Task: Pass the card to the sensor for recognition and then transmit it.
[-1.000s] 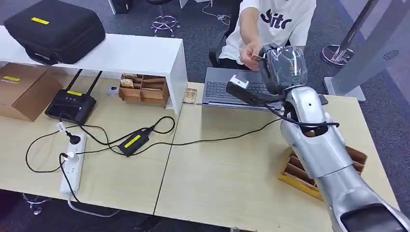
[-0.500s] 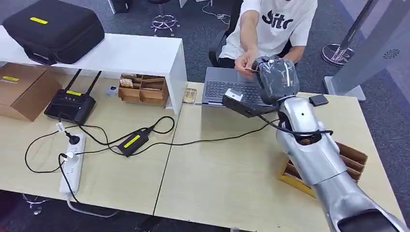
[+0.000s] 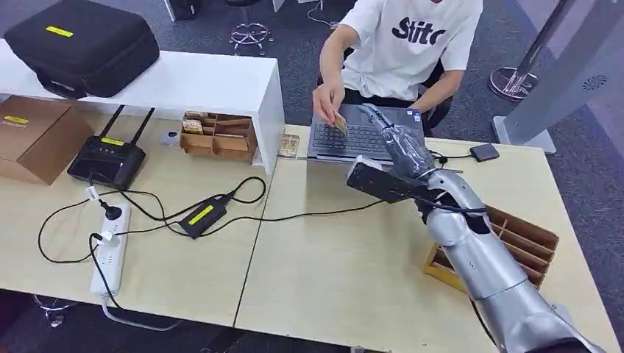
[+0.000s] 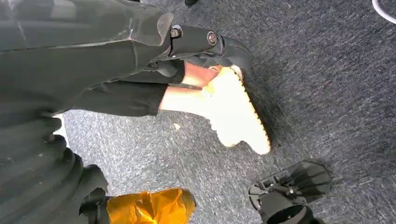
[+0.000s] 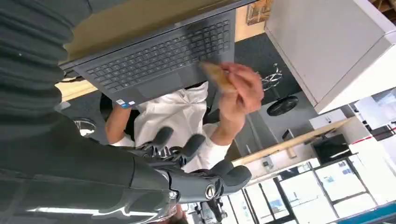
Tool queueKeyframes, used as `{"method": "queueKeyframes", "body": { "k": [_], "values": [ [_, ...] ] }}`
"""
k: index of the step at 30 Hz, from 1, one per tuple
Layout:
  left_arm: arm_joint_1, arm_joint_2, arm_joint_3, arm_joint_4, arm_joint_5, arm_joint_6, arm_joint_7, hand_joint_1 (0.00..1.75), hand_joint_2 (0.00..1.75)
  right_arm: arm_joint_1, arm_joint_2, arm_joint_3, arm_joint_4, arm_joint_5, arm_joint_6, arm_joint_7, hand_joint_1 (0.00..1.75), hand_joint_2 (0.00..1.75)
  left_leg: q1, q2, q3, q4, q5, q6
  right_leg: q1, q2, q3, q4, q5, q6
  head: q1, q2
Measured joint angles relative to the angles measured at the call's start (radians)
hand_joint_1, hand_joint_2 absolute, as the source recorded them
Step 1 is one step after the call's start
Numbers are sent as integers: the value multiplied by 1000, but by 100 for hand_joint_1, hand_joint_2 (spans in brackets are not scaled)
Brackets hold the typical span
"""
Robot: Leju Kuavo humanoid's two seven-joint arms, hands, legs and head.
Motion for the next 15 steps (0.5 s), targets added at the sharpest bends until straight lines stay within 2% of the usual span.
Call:
{"method": "queueKeyframes", "body": {
  "k": [5,9,13,15],
  "values": [
    [1,2,0,0,4,1,0,0,175,14,-7,-11,-18,-23,0,-4,0,0,0,-1,0,0,0,0,0,0,0,0,0,0,0,0],
    [7,4,0,0,25,14,-12,0,175,78,-44,-57,-71,-108,-19,-36,0,0,0,-2,1,0,0,0,0,-1,0,-1,0,0,0,0],
    [26,10,4,0,49,31,-31,0,175,198,-94,-170,-151,-245,-23,-87,0,0,0,-3,0,0,-1,2,0,-3,1,-2,-1,1,0,0],
    [31,13,8,0,57,39,-37,0,175,266,-106,-252,-178,-357,9,-102,0,0,0,-3,-1,0,-2,2,0,-3,1,-2,-1,1,0,0]
  ]
}}
